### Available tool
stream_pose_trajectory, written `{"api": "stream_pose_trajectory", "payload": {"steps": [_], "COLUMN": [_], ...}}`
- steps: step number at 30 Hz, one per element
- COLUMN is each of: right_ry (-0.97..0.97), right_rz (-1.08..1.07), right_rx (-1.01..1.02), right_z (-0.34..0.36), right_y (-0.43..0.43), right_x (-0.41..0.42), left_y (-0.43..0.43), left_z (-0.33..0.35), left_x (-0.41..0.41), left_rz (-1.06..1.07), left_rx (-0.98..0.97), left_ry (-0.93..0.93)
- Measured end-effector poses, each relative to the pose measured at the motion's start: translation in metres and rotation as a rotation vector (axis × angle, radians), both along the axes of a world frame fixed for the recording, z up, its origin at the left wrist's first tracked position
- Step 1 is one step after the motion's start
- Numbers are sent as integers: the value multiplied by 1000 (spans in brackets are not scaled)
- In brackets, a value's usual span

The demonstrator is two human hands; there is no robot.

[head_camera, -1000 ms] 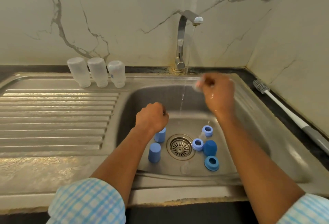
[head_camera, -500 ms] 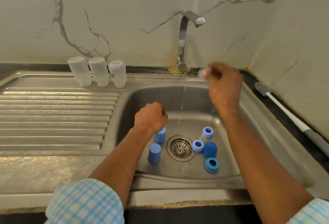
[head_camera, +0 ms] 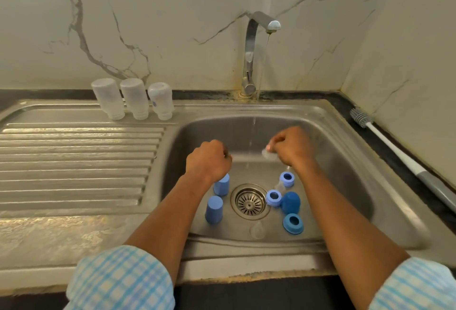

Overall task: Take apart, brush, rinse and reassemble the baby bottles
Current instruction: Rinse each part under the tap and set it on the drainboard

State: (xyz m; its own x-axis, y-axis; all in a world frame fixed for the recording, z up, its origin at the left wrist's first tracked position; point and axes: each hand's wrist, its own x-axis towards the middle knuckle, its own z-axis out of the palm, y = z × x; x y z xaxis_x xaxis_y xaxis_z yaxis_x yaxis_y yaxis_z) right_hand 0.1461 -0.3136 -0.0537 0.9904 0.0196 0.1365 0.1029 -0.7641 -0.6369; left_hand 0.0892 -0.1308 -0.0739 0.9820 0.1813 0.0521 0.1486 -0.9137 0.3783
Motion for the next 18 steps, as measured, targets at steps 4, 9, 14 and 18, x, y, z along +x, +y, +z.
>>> {"api": "stream_pose_trajectory", "payload": {"steps": [4, 9, 14, 18], "right_ry": [-519, -39, -4, -13], "right_rz": [-34, 61, 151, 128], "right_rx": [338, 14, -5, 63], "right_z": [27, 1, -1, -6], "right_y": [5, 10, 16, 29], "right_x": [-1, -4, -2, 1], "left_y": [2, 7, 23, 53], "left_z": [3, 11, 17, 23], "left_x": [-1, -14, -34, -51], "left_rz": [19, 45, 62, 113], "left_rx": [-11, -38, -29, 12], "left_ry": [-5, -21, -59, -112]}}
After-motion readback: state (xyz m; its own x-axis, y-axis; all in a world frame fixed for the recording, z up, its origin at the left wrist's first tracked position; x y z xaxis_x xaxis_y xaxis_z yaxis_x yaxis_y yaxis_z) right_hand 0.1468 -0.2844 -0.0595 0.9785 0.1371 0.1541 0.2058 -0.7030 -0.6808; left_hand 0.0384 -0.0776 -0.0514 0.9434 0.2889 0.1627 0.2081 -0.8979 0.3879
